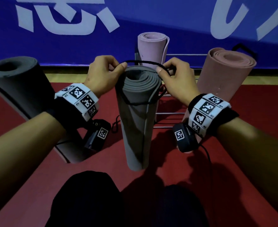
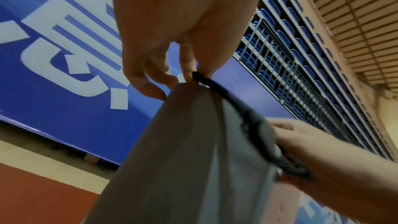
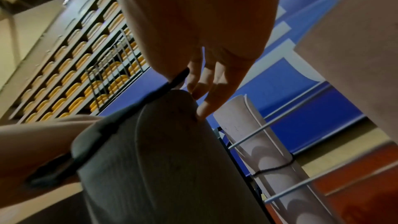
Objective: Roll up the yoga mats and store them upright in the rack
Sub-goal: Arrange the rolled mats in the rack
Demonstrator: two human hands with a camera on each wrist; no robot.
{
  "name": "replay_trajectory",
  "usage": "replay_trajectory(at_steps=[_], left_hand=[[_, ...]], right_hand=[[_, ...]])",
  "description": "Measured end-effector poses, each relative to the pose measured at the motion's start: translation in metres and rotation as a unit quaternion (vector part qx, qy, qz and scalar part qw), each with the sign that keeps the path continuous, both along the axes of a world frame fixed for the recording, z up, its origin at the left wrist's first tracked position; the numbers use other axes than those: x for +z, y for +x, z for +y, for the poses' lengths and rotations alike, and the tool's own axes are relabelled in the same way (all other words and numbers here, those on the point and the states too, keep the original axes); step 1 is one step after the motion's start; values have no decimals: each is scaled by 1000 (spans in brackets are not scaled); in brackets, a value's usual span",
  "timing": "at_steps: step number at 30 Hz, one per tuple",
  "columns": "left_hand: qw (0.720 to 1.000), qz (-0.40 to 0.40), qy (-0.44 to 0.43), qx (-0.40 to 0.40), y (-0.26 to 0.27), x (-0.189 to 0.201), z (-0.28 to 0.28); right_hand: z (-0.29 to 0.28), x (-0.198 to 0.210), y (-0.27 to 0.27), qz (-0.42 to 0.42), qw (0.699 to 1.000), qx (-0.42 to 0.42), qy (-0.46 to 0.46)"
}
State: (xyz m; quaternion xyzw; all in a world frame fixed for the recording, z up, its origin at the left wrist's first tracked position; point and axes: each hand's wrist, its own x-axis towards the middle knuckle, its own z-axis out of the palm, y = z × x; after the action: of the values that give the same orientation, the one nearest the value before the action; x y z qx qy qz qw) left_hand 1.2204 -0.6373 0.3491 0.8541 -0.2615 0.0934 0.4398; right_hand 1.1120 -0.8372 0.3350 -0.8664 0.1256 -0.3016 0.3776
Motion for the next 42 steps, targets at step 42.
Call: replay_trajectory(at_steps=[42], left_hand=[[946, 316, -49, -51, 18, 18, 11]], right_hand=[[2, 8, 6, 129, 904, 44, 405]])
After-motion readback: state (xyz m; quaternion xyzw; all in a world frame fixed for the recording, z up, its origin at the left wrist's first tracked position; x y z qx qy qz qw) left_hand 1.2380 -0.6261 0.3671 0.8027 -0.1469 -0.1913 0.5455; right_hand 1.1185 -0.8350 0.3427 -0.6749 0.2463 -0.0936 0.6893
